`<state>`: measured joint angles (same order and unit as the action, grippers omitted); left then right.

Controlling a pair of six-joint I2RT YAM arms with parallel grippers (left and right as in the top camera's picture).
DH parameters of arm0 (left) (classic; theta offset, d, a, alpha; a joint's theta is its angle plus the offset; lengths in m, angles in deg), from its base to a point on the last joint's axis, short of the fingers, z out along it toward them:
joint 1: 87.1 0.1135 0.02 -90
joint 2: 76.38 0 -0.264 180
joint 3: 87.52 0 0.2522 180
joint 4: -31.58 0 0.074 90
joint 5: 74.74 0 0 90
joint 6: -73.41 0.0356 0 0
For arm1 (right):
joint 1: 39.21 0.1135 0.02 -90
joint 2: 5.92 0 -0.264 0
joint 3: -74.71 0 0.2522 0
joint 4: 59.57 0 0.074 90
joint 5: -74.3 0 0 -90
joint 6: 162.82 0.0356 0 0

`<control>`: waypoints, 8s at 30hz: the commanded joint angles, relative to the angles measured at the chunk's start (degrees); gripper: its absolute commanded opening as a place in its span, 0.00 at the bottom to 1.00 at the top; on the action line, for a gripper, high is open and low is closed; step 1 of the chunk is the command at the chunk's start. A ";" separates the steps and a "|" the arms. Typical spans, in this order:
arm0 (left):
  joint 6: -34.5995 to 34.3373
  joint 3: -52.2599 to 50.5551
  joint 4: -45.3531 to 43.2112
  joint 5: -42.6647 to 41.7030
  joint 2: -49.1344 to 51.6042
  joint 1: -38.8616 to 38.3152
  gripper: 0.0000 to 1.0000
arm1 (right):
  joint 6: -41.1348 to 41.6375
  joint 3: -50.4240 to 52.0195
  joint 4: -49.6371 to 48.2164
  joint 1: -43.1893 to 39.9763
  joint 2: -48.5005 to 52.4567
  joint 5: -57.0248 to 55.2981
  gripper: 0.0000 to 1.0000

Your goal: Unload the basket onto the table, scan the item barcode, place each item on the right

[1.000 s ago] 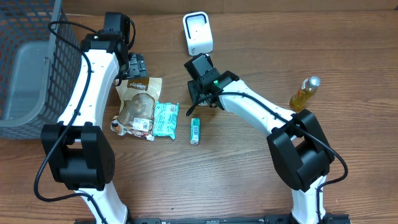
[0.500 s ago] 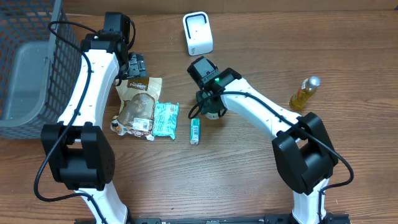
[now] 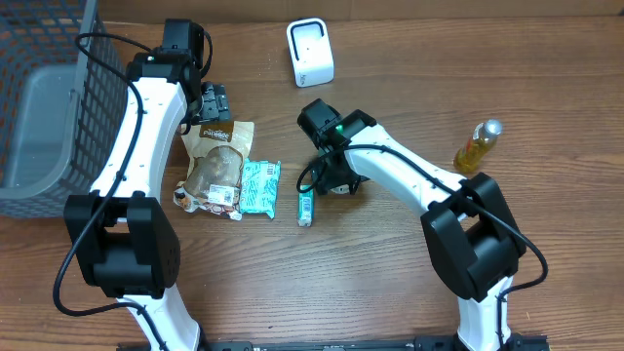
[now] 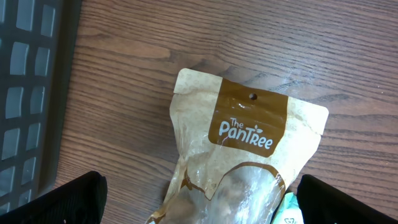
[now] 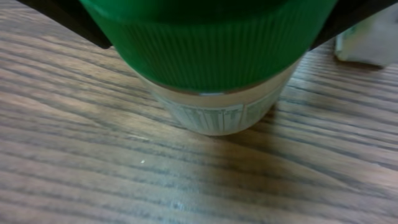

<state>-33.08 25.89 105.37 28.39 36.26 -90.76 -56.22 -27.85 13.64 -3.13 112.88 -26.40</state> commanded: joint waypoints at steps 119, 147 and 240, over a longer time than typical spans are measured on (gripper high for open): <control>0.00 0.68 -0.09 0.79 -0.24 -0.22 0.99 | 11.02 -9.84 8.98 -2.03 -0.15 4.37 0.58; 0.00 0.68 -0.09 0.79 -0.24 -0.22 0.99 | 4.66 -9.84 6.34 -2.03 -0.15 4.37 1.00; 0.00 0.68 -0.09 0.79 -0.24 -0.22 1.00 | 10.62 -9.84 -1.09 -2.03 -0.11 4.31 1.00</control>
<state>-33.08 25.89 105.37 28.41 36.26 -90.76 -46.02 -37.09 12.70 -5.32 113.21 -21.68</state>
